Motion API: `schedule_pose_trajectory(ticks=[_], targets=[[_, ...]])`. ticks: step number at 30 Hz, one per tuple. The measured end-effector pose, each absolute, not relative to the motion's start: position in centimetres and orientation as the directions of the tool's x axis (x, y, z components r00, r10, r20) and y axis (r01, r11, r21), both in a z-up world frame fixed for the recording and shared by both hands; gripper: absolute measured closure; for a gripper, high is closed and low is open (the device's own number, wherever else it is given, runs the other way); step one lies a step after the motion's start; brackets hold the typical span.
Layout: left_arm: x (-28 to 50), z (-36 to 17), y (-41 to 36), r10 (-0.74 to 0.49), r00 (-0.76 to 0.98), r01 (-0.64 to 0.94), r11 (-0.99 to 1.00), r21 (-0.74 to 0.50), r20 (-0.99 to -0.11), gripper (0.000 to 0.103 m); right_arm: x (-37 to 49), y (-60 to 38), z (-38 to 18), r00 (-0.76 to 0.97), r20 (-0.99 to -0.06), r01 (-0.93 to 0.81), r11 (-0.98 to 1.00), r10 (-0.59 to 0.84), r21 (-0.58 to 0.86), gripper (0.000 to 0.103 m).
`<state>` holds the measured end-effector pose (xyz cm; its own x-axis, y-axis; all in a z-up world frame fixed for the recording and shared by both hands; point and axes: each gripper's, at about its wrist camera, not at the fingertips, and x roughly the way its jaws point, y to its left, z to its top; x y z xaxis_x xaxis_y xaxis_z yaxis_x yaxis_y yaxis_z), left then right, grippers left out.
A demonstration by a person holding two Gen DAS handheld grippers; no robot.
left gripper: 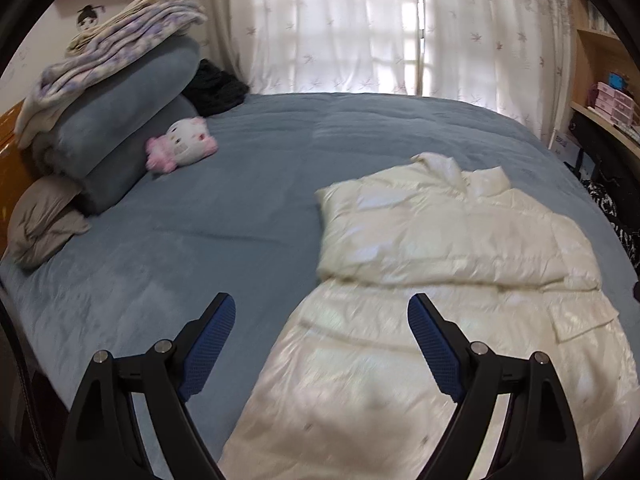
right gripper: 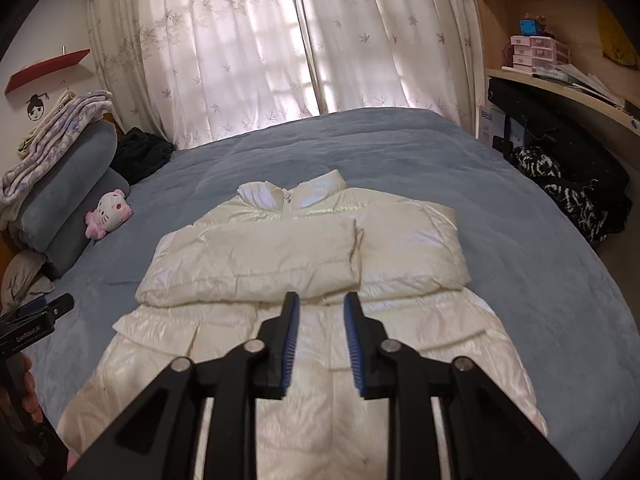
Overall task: Fold large clothes
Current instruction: 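Smooth the folded jacket front with both grippers and withdraw, then grasp the jacket hem with the right gripper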
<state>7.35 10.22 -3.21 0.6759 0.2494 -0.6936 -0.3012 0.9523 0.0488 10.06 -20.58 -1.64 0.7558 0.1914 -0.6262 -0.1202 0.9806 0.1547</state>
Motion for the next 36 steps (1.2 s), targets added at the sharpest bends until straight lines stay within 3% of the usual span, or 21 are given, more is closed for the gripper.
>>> schedule_pose_trajectory(ticks=[2,11,13,17,19,24,27,36], targets=[[5.9,-4.0,10.8,0.254,0.667,-0.314,0.948,0.045,-0.701,0.016,8.9,-21.0,-2.1,0.758,-0.625,-0.115,0.982,0.185,0.152,0.069],[0.4,-7.3,13.7,0.187,0.623,-0.305,0.952,-0.015,-0.759,0.016,4.3,-23.7,-5.0,0.711,-0.677,-0.086,0.979,0.191,0.186,0.068],[-0.9,-7.9,14.7,0.124,0.621,-0.276,0.959,-0.069,-0.774,0.016,3.2,-24.9,-5.4,0.692,-0.697,-0.077,0.979,0.189,0.189,0.066],[-3.2,-9.3,17.4,-0.078,0.616,-0.207,0.944,-0.257,-0.784,0.016,0.9,-27.6,-5.8,0.674,-0.72,-0.056,0.983,0.165,0.172,0.046],[-4.0,-10.2,18.2,-0.133,0.609,-0.2,0.928,-0.314,-0.782,0.016,-0.4,-29.3,-5.8,0.673,-0.727,-0.03,0.988,0.132,0.152,0.043],[-5.3,-12.5,19.8,-0.226,0.585,-0.218,0.881,-0.419,-0.779,0.016,-2.7,-34.1,-6.4,0.654,-0.754,0.053,0.99,0.062,0.128,0.043],[-5.3,-13.8,19.4,-0.223,0.562,-0.222,0.887,-0.405,-0.797,0.016,-3.7,-37.0,-7.3,0.641,-0.766,0.119,0.979,0.052,0.166,0.043],[-4.0,-16.3,18.4,-0.226,0.528,-0.235,0.888,-0.396,-0.819,0.009,-3.6,-39.0,-11.1,0.615,-0.771,0.167,0.927,0.168,0.335,0.043]])
